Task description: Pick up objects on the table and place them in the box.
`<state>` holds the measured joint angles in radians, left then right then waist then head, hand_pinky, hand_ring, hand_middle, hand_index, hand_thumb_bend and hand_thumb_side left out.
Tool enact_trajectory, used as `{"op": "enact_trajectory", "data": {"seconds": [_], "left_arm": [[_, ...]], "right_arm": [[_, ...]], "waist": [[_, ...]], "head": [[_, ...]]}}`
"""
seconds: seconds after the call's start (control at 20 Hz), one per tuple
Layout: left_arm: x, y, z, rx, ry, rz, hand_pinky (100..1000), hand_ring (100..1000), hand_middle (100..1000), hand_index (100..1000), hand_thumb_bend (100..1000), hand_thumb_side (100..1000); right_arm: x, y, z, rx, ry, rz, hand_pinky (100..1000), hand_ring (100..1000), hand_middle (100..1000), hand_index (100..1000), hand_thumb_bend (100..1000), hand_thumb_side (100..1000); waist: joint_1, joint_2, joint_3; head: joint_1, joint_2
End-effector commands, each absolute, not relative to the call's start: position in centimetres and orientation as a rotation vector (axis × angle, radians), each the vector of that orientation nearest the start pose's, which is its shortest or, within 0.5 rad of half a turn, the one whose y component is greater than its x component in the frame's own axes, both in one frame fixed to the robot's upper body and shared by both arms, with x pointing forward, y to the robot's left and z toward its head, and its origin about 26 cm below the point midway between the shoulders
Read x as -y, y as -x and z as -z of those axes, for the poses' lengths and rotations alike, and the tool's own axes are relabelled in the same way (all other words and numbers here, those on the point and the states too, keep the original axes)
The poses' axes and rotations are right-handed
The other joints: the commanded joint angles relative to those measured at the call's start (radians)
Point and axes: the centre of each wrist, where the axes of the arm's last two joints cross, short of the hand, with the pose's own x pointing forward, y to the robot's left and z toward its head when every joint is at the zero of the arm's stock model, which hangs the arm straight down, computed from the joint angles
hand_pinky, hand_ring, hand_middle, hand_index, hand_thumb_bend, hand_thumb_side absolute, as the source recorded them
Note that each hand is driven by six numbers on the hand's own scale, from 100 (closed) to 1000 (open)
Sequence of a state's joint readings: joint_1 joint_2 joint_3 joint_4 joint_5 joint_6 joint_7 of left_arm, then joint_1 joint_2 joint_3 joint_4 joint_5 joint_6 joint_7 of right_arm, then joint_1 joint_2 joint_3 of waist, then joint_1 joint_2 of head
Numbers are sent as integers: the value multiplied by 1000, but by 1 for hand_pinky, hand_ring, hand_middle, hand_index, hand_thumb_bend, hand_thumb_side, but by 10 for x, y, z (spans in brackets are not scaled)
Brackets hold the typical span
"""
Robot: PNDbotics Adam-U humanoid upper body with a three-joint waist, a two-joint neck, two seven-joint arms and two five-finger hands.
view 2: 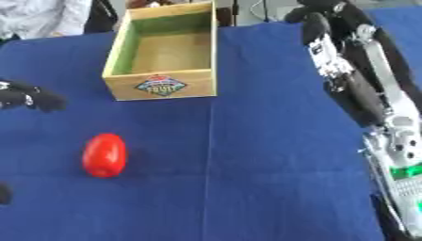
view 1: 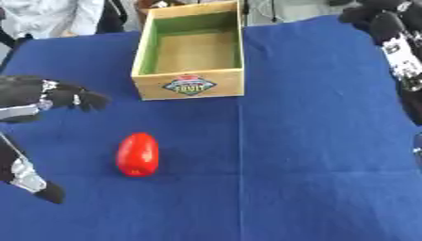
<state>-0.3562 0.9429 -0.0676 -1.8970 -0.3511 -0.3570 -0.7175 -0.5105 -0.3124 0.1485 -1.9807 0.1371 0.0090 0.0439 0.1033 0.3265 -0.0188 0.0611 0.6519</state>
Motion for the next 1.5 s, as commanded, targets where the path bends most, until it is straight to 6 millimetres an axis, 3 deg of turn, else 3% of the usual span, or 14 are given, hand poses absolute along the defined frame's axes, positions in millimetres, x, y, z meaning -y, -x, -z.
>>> {"op": "enact_trajectory", "data": {"seconds": [0.05, 0.25, 0.3, 0.35, 0.7, 1.15, 1.5], "left_arm": [[-338, -305, -276, 1447, -642, 2060, 704, 762, 787, 994, 897, 669], [-337, -309, -269, 1359, -624, 2108, 703, 772, 814, 1000, 890, 645], [-337, -310, -268, 1344, -619, 2117, 704, 777, 823, 1000, 926, 592], [-336, -311, -265, 1327, -609, 2128, 706, 780, 825, 1000, 888, 620], [-333, -317, -253, 1207, -613, 2188, 684, 771, 829, 1000, 799, 528], [-326, -324, -239, 1232, -568, 2188, 649, 742, 823, 1000, 872, 492], [-323, -328, -231, 1217, -565, 2200, 623, 724, 783, 993, 854, 487]], "right_arm": [[200, -308, -250, 2437, 128, -669, 924, 867, 693, 875, 100, 791], [199, -308, -250, 2436, 121, -670, 925, 868, 692, 873, 100, 788], [199, -308, -250, 2436, 119, -670, 925, 868, 692, 873, 100, 786], [199, -308, -250, 2436, 118, -670, 926, 868, 692, 873, 100, 786], [198, -308, -250, 2438, 108, -671, 927, 869, 689, 869, 100, 783], [196, -308, -249, 2436, 95, -670, 930, 870, 685, 861, 100, 776], [196, -308, -249, 2434, 86, -673, 932, 871, 682, 854, 100, 772]], "waist": [[-1, -20, 0], [0, -18, -1], [0, -17, -1], [0, -17, -2], [-2, -12, -7], [-1, -8, -12], [-1, -5, -14]], "head": [[4, 9], [6, 6], [6, 6], [7, 6], [12, 2], [14, -4], [17, -5]]}}
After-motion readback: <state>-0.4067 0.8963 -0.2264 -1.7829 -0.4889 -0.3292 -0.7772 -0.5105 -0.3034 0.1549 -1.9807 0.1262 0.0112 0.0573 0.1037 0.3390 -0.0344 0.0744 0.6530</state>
